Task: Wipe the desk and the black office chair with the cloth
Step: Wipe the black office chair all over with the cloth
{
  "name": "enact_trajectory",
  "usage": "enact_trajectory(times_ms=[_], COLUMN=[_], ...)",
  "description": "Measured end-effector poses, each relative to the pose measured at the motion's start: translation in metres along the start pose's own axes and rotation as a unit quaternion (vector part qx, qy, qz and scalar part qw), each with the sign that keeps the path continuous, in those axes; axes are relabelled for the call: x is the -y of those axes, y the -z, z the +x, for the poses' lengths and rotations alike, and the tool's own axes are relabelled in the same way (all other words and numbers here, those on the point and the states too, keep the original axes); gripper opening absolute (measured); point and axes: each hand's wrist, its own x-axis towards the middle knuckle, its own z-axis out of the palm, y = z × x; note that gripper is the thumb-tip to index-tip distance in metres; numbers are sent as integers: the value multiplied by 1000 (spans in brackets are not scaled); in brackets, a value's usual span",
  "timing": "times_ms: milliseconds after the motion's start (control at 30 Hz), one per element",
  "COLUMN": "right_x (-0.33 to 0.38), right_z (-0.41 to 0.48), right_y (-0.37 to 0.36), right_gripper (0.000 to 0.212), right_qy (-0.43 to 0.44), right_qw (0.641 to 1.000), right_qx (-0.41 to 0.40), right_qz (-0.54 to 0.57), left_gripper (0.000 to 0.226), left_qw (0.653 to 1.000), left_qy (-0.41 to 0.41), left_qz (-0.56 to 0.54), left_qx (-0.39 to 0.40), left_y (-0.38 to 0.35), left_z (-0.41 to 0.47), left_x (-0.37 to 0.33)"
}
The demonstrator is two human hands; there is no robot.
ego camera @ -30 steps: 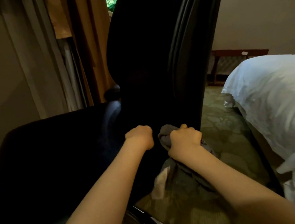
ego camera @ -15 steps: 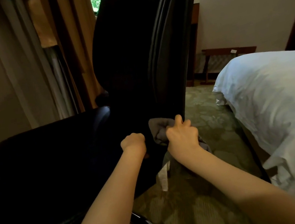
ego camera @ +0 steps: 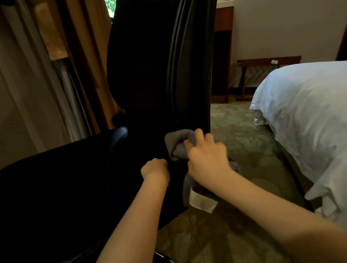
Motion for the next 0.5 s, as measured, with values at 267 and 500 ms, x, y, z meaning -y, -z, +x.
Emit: enact_trajectory(times_ms=[267,500], right_x=[3,-58], right_z=[3,-4], right_y=[-37,-20], right_gripper=[36,38], right_qy=[21,-21], right_qw=[995,986], right_qx=[100,140], right_qz=[-10,87], left_gripper=[46,51], left_qw=[1000,999], left_qy=[14,-3], left_qz=[-19,-34], left_qx=[-2,25], left_y=[-2,3], left_z=[-2,1], left_x=[3,7])
